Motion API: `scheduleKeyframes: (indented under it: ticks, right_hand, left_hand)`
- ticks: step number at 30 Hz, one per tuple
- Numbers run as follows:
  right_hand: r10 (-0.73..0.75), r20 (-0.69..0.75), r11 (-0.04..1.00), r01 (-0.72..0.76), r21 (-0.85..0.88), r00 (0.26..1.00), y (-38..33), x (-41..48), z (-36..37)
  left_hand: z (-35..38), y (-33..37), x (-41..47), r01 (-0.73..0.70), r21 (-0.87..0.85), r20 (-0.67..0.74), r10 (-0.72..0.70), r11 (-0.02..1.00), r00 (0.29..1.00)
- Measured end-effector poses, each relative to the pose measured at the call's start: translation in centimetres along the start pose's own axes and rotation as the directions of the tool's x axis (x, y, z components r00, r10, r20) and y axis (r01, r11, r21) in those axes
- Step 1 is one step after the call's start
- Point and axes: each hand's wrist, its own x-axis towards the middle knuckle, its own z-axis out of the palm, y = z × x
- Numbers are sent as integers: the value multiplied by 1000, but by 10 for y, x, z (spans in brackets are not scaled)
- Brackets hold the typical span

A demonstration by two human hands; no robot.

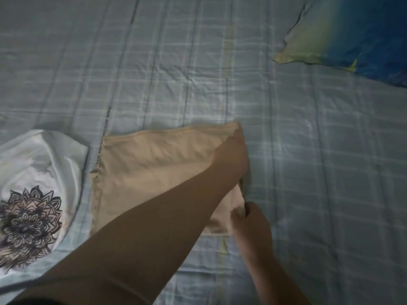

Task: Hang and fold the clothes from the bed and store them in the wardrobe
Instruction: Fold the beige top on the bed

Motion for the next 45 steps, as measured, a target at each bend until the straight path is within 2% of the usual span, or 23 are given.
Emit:
scheduleKeyframes:
  ticks: [2, 5, 7, 10, 17, 21, 24, 28, 33, 37, 42, 45]
  right_hand:
    - [-48, -50, 996, 52, 75, 998, -13, -14, 6]
    - [-221, -106, 971, 229, 65, 969, -41, -40, 22]
    - [-349, -95, 936, 352, 16, 932, -64, -59, 39]
    - [-385, -27, 923, 384, -25, 923, -105, -87, 76]
    - [-491, 18, 852, 484, -199, 871, -165, -138, 193]
    - [-497, 48, 806, 481, -344, 866, -166, -149, 250]
    - [-475, 87, 772, 462, -437, 876, -157, -153, 280]
    - [-405, 161, 760, 429, -487, 900, -151, -154, 296]
    - [-426, 126, 810, 440, -387, 896, -153, -167, 279]
    - [-573, -3, 750, 523, -405, 820, -148, -154, 235]
    - [-722, -29, 605, 610, -512, 691, -128, -113, 187]
    - [-788, 119, 450, 698, -557, 604, -110, -88, 184]
  left_hand:
    - [-20, -13, -6, -31, -85, -32, 29, 996, 999]
    - [-60, -51, -21, -228, -318, -92, 210, 920, 973]
    - [-86, -88, -32, -316, -352, -126, 290, 881, 949]
    - [-114, -153, -44, -343, -326, -192, 294, 881, 936]
    - [-141, -312, -62, -325, -405, -308, 207, 854, 929]
    - [-125, -378, -72, -219, -531, -239, 103, 819, 965]
    - [-111, -409, -74, -123, -503, -160, 48, 855, 986]
    - [-101, -422, -80, -35, -516, -109, -25, 856, 994]
    - [-117, -412, -94, -147, -360, -200, 78, 921, 977]
    - [-123, -388, -128, -289, -203, -286, 225, 936, 931]
    - [-81, -361, -176, -399, 54, -209, 402, 915, 892]
    - [-44, -358, -194, -448, 133, -153, 465, 884, 872]
